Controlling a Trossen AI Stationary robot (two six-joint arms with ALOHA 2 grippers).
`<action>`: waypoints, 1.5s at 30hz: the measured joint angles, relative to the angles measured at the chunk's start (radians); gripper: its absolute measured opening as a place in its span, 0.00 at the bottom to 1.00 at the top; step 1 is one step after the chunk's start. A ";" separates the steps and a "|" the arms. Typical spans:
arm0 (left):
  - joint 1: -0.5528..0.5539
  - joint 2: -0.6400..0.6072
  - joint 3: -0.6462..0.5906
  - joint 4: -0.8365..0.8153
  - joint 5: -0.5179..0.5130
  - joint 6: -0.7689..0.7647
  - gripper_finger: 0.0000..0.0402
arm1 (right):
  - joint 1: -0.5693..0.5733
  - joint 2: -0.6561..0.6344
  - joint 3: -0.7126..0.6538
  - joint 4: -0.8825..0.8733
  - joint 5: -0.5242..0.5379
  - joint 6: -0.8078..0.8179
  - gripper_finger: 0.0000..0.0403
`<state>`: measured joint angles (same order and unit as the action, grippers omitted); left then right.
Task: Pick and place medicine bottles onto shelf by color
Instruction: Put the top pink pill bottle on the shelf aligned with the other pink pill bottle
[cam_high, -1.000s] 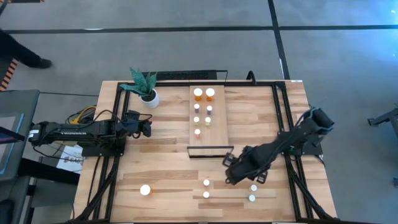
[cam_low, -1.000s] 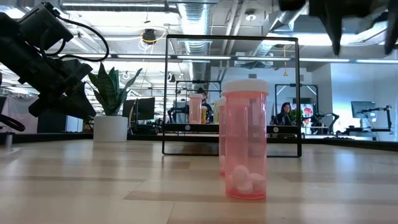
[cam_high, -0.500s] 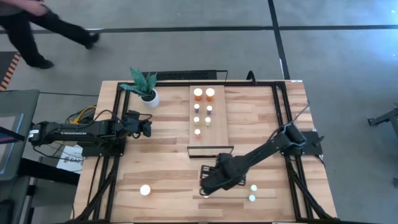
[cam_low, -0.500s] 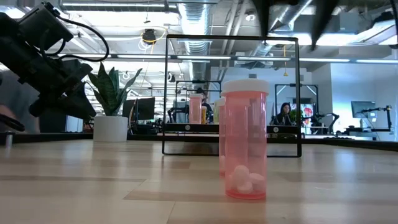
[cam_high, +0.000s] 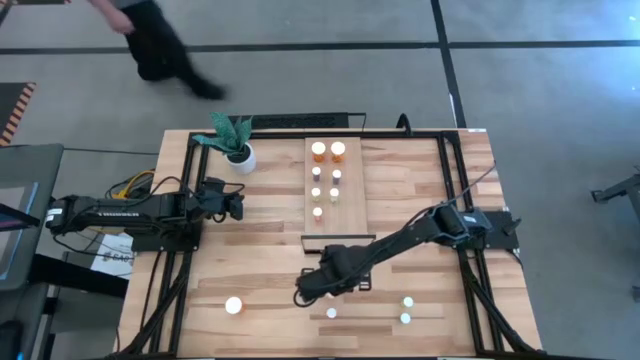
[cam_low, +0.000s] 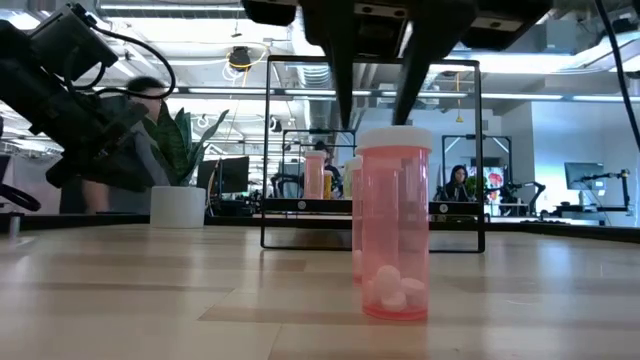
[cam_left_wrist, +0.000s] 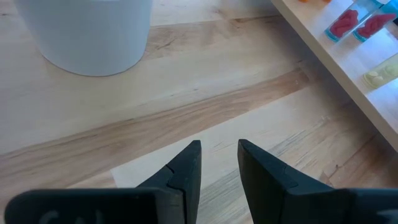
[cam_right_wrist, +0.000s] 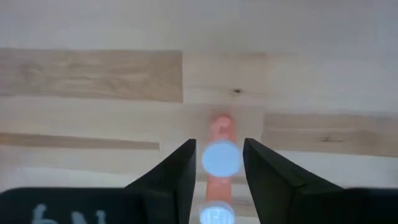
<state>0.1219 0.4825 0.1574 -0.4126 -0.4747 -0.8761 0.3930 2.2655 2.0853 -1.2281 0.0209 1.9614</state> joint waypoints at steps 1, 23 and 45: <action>0.000 0.000 0.000 0.000 0.000 0.000 0.23 | 0.001 0.001 0.000 0.006 0.000 -0.002 0.37; 0.000 0.000 0.000 0.000 0.000 0.000 0.23 | 0.012 0.046 -0.003 0.016 -0.005 -0.028 0.75; 0.000 0.000 0.000 0.000 0.000 0.000 0.23 | 0.005 0.065 -0.002 0.044 -0.049 -0.111 0.76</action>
<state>0.1220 0.4824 0.1576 -0.4129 -0.4743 -0.8761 0.3985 2.3310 2.0834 -1.1842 -0.0280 1.8503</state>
